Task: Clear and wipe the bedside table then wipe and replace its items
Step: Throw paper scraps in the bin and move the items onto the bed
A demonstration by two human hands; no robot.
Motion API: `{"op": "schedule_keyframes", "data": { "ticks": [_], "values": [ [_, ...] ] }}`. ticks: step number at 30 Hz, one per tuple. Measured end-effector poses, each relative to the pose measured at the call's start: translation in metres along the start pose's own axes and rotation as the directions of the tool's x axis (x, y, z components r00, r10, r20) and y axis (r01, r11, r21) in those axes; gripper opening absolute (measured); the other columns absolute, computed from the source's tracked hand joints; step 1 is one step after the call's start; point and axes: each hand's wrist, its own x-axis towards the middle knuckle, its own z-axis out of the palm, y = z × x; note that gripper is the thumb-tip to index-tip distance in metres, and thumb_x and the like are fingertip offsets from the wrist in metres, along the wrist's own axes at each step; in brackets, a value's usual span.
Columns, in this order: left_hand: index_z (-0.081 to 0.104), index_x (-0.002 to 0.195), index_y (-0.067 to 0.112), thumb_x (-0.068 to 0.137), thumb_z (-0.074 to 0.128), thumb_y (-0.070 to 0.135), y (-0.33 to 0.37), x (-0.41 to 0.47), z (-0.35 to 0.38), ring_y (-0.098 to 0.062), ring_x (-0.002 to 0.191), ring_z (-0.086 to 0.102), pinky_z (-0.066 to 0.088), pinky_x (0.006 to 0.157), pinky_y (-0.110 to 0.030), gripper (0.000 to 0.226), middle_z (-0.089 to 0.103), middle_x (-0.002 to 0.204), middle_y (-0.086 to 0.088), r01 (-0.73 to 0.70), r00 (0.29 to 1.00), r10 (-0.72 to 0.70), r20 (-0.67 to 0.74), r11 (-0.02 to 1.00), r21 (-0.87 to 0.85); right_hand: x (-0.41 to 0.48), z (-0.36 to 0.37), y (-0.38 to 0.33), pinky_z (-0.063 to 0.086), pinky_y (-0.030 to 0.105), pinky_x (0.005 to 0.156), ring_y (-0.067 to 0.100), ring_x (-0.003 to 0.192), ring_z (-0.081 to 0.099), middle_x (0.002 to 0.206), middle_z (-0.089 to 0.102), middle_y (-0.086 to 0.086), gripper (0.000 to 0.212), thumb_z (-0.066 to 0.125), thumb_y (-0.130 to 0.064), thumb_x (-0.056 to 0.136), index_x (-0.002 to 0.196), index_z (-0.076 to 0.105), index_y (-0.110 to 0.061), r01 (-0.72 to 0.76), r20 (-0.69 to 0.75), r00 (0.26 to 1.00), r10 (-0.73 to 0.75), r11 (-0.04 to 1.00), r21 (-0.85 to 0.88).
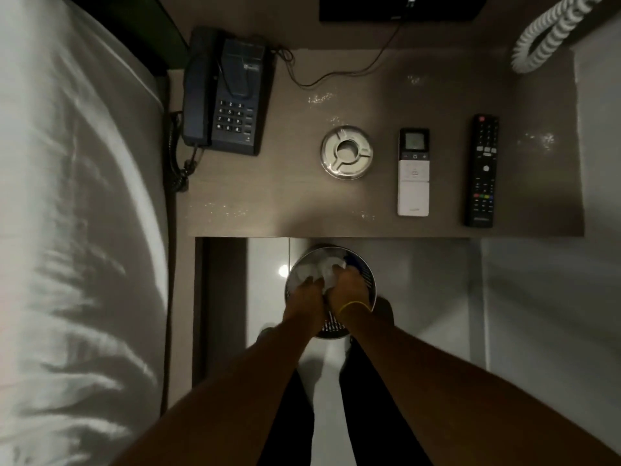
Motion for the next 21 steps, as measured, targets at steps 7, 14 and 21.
{"op": "schedule_keyframes", "data": {
  "ticks": [7,14,21],
  "values": [
    [0.044,0.158,0.019,0.113,0.042,0.031,0.016,-0.034,-0.021,-0.032,0.141,0.055,0.047,0.117,-0.039,0.047,0.055,0.155,-0.011,0.006,1.0,-0.009,0.021,0.994,0.114,-0.011,0.0,0.013,0.043,0.046,0.113,0.036,0.132,0.051,0.143,0.055,0.011,0.046,0.058,-0.027,0.093,0.138,0.054,-0.018,0.029,-0.052,0.998,-0.022,0.992,0.121],
    [0.06,0.139,0.02,0.106,0.055,0.026,0.071,-0.034,-0.069,-0.025,0.115,0.072,0.058,0.099,-0.035,0.033,0.074,0.127,-0.006,-0.169,0.925,0.229,-0.303,0.963,0.21,-0.054,-0.096,-0.002,0.058,0.04,0.091,0.023,0.101,0.065,0.112,0.068,0.003,0.033,0.056,-0.014,0.084,0.115,0.065,-0.018,0.2,-0.454,0.886,-0.089,0.958,0.203],
    [0.052,0.144,0.016,0.091,0.067,0.021,0.152,0.014,-0.116,-0.032,0.127,0.057,0.055,0.098,-0.046,0.056,0.059,0.142,-0.012,-0.311,0.709,0.466,-0.529,0.88,0.358,0.005,-0.169,-0.008,0.046,0.048,0.107,0.034,0.131,0.046,0.141,0.048,0.015,0.085,0.072,-0.039,0.067,0.139,0.039,-0.009,0.024,-0.678,0.704,0.209,0.948,0.317]
  ]
}}
